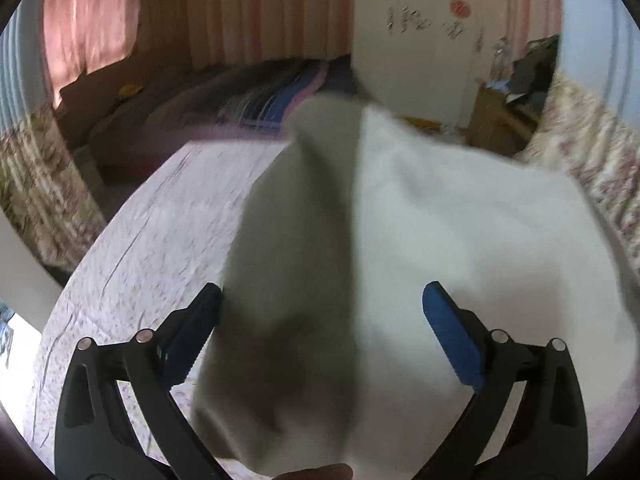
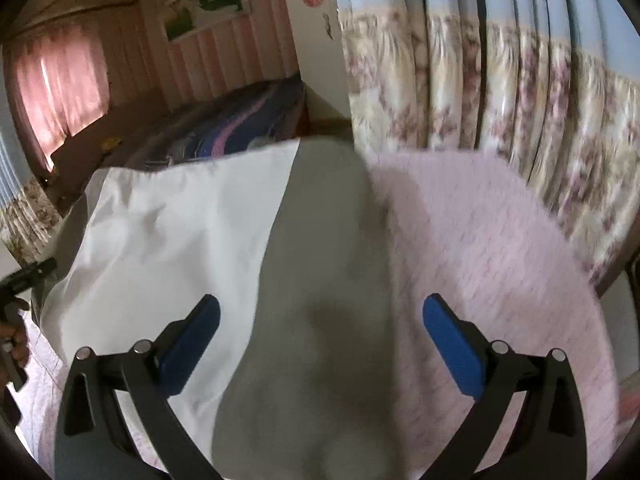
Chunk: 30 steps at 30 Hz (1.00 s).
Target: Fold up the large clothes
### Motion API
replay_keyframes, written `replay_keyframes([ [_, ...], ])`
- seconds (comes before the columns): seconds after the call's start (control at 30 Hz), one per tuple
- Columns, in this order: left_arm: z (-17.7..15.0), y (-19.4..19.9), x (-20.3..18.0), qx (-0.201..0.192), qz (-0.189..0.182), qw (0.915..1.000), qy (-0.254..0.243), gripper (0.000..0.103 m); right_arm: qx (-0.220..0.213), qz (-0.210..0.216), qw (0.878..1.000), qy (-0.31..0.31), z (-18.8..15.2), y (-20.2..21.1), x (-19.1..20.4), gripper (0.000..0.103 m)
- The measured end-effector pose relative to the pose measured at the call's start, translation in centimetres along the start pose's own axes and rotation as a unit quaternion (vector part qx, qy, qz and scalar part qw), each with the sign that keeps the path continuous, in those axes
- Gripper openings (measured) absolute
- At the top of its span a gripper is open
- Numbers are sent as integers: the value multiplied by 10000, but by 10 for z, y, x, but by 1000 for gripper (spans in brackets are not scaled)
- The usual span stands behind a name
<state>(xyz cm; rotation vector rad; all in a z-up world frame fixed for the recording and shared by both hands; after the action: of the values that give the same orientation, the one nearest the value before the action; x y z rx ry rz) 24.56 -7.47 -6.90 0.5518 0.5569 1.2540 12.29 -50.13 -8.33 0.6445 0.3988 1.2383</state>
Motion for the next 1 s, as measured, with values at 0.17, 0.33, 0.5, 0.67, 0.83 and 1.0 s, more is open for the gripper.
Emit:
replay_keyframes([
  [0.17,11,14,-60,-90,-182,9995,-231,100,232,-588,9975,325,3,-25,-16,101],
  [0.33,6,7,-92,31,-448,9989,-154,100,566,-70,9981,253,-8,-36,-19,101],
  [0.5,1,-13,-126,204,-354,9983,-407,100,660,-99,9942,847,-11,-50,9,101],
  [0.67,-5,-41,-134,509,-431,9971,-357,100,921,151,9935,657,-9,-67,16,101],
  [0.83,-12,-51,-147,552,-514,9952,-630,100,1069,230,9918,661,-12,-77,26,101],
  [1.0,-13,-63,-146,685,-629,9937,-626,100,1139,99,9906,753,-14,-86,42,99],
])
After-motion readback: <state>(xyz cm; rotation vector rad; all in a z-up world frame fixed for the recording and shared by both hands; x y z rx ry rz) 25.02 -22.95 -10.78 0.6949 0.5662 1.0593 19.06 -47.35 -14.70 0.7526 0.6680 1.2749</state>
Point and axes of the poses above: each gripper's, at about its wrist camera, not at the fingertips, and y roughly against the way its jaws point, x to its left, z to its top, the point moved 3 cm from there along -y, roughly the way its jaws point, and after that the axes turned 6 degrees about -z, right-handed, at the moved point
